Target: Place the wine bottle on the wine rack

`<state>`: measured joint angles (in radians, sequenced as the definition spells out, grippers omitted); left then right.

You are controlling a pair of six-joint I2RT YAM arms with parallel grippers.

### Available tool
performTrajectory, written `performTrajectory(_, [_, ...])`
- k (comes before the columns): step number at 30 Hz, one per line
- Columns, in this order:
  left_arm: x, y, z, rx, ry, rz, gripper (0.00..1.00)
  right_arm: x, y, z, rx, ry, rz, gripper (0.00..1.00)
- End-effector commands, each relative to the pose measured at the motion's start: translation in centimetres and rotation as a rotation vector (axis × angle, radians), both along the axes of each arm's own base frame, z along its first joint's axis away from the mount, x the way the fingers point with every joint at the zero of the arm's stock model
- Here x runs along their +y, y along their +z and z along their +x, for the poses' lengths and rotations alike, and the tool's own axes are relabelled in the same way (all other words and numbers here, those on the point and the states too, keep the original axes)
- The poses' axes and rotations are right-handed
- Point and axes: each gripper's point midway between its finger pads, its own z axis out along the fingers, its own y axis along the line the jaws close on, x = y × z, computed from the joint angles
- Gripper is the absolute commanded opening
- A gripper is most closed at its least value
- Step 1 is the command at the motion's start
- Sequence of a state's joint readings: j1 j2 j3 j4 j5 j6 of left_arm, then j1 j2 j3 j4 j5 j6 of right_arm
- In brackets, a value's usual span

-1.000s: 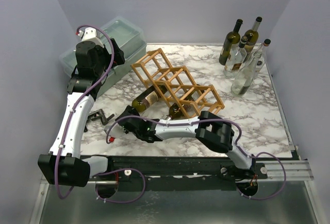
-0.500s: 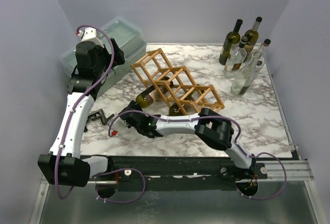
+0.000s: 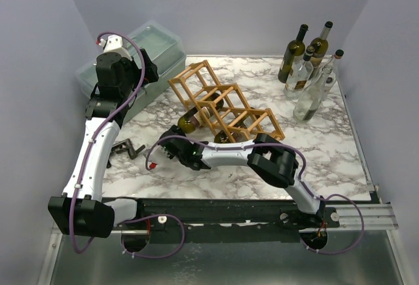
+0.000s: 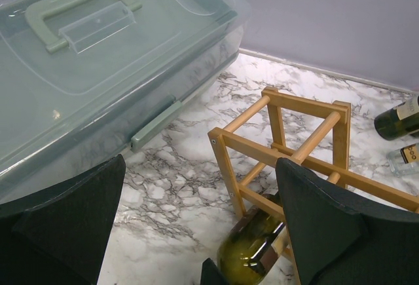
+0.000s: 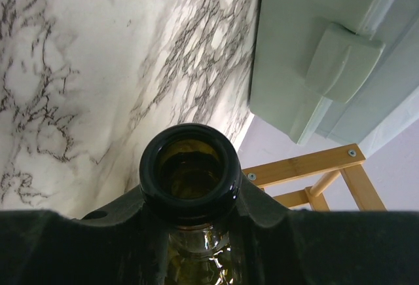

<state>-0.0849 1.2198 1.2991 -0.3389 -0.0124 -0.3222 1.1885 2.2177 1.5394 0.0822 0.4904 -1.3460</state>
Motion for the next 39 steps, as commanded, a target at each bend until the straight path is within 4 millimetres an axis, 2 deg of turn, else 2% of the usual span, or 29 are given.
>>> performTrajectory(1, [0.0, 0.8, -0.3, -0.019, -0.004, -0.012, 0.98, -1.1, 2.0, 1.3, -0.046, -0.006, -0.005, 0.01])
performTrajectory(9, [0.0, 0.7, -0.2, -0.017, -0.003, -0.012, 0.98, -1.3, 2.1, 2.1, -0.050, -0.023, 0.000, 0.01])
performTrajectory(23, [0.1, 0.7, -0.2, -0.017, -0.003, -0.010, 0.98, -3.5, 1.3, 4.6, -0.076, -0.053, 0.004, 0.02])
performTrajectory(28, [0.1, 0.7, -0.2, -0.017, -0.003, -0.011, 0.99, -4.3, 1.1, 5.6, -0.077, -0.074, 0.009, 0.16])
performTrajectory(33, [0.1, 0.6, -0.2, -0.016, -0.002, -0.011, 0.98, -4.7, 0.6, 5.9, -0.066, -0.080, 0.012, 0.24])
performTrajectory(39, [0.0, 0.5, -0.2, -0.014, -0.003, -0.010, 0.98, -5.3, 0.5, 6.4, -0.068, -0.095, 0.028, 0.38])
